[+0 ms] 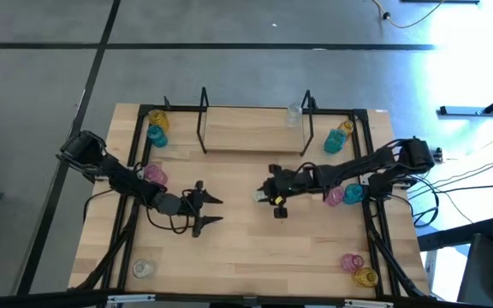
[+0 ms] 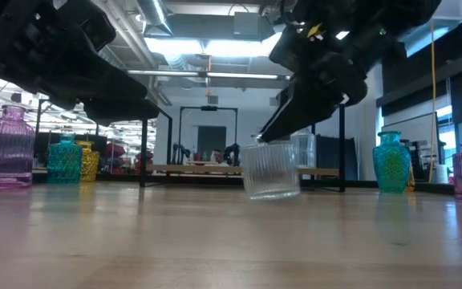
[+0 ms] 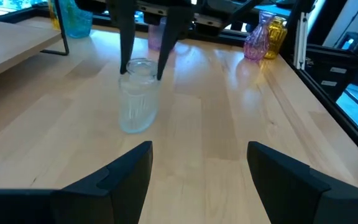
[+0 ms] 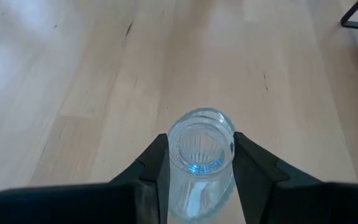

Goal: Sort vases onto shelf
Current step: Put the right transparent vase on the shelf aligned with the other transparent vase

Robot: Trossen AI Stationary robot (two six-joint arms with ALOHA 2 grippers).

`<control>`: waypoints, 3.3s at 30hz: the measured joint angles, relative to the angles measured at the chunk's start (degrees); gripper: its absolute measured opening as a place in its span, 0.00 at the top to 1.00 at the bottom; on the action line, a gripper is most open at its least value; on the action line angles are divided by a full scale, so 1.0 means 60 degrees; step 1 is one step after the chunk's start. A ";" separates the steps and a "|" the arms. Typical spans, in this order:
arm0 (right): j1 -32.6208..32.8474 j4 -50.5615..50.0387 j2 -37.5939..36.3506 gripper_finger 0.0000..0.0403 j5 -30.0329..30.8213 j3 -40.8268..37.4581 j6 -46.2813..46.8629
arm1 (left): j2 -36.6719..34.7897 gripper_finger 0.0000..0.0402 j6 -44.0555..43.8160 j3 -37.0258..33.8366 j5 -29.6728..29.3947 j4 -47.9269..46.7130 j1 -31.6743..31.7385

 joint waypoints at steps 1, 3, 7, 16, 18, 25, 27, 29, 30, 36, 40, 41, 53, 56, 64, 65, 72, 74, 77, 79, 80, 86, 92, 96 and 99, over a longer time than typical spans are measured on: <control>0.0000 0.0020 0.0028 0.71 0.0000 0.0000 0.0072 | 0.0000 0.36 -0.0008 0.0000 0.0063 0.0004 0.0001; -0.0020 0.0006 0.0041 0.71 0.0004 0.0004 0.0210 | 0.0000 0.36 -0.0006 0.0000 0.0150 0.0004 0.0007; -0.0022 -0.0045 0.0041 0.67 0.0002 0.0004 0.0387 | 0.0000 0.36 -0.0005 0.0000 0.0167 0.0004 0.0007; 0.0002 -0.0741 -0.0566 0.45 -0.0004 0.0179 0.0317 | 0.0000 0.36 0.0089 0.0284 0.0238 -0.0357 0.0472; 0.0173 -0.1060 -0.1177 0.42 0.0018 0.0219 0.0223 | 0.0000 0.36 0.0458 0.0678 0.0433 -0.0869 0.0712; 0.1213 -0.1338 -0.3124 0.41 0.0594 -0.0162 0.0159 | 0.0189 0.36 0.1894 0.2445 0.1259 -0.2642 0.1476; 0.1652 -0.1315 -0.3423 0.41 0.1112 -0.0486 0.0354 | 0.0418 0.36 0.2032 0.2741 0.1544 -0.2652 0.1722; 0.2092 -0.1330 -0.3655 0.41 0.1585 -0.0895 0.0664 | 0.0720 0.36 0.2024 0.3002 0.1823 -0.2648 0.2008; 0.2324 -0.1314 -0.3706 0.41 0.1818 -0.1078 0.0884 | 0.0914 0.36 0.1992 0.3110 0.1927 -0.2637 0.2148; 0.3721 0.0485 -0.3727 0.41 0.3186 -0.2507 0.1866 | 0.2333 0.36 0.1989 0.3937 0.3139 -0.2149 0.2813; 0.4429 0.1919 -0.3725 0.41 0.3847 -0.3171 0.1834 | 0.3002 0.36 0.2144 0.4517 0.3162 -0.1942 0.2973; 0.4514 0.2020 -0.3725 0.41 0.3996 -0.3232 0.1829 | 0.3112 0.36 0.2266 0.4593 0.3023 -0.1942 0.3005; 0.4608 0.2053 -0.3722 0.41 0.4477 -0.3260 0.1864 | 0.3442 0.36 0.2458 0.4788 0.3519 -0.1990 0.3481; 0.4608 0.2053 -0.3722 0.41 0.4544 -0.3260 0.1864 | 0.3518 0.36 0.2462 0.4794 0.3501 -0.1999 0.3468; 0.4608 0.2045 -0.3722 0.41 0.4659 -0.3260 0.1868 | 0.3836 0.36 0.2465 0.4790 0.3405 -0.1734 0.3527; 0.4608 0.2042 -0.3722 0.41 0.4657 -0.3260 0.1867 | 0.3836 0.37 0.2465 0.4790 0.3451 -0.1738 0.3537; 0.4608 0.2039 -0.3722 0.41 0.4656 -0.3260 0.1871 | 0.3934 0.46 0.2462 0.4801 0.3506 -0.1884 0.3676; 0.4608 0.2032 -0.3722 0.41 0.4662 -0.3257 0.1871 | 0.4009 0.50 0.2465 0.4801 0.3564 -0.1713 0.3679; 0.4608 0.1999 -0.3722 0.41 0.4760 -0.3257 0.1873 | 0.4016 0.57 0.2470 0.4801 0.3617 -0.1651 0.3679; 0.4608 0.1955 -0.3722 0.41 0.4776 -0.3257 0.1871 | 0.4018 0.61 0.2487 0.4801 0.3614 -0.1650 0.3679; 0.4608 0.1958 -0.3719 0.41 0.4777 -0.3257 0.1871 | 0.4018 0.63 0.2487 0.4801 0.3614 -0.1650 0.3679; 0.4608 0.1958 -0.3720 0.41 0.4783 -0.3257 0.1874 | 0.4019 0.67 0.2487 0.4801 0.3625 -0.1623 0.3679; 0.4608 0.1959 -0.3721 0.41 0.4919 -0.3257 0.1875 | 0.4014 0.66 0.2476 0.4784 0.3636 -0.1496 0.3679; 0.4607 0.1964 -0.3718 0.41 0.5454 -0.3257 0.1876 | 0.4008 0.66 0.2472 0.4787 0.3617 -0.1077 0.3701; 0.4605 0.1953 -0.3759 0.41 0.5850 -0.3248 0.1855 | 0.4000 0.66 0.2472 0.4975 0.3575 -0.1105 0.3830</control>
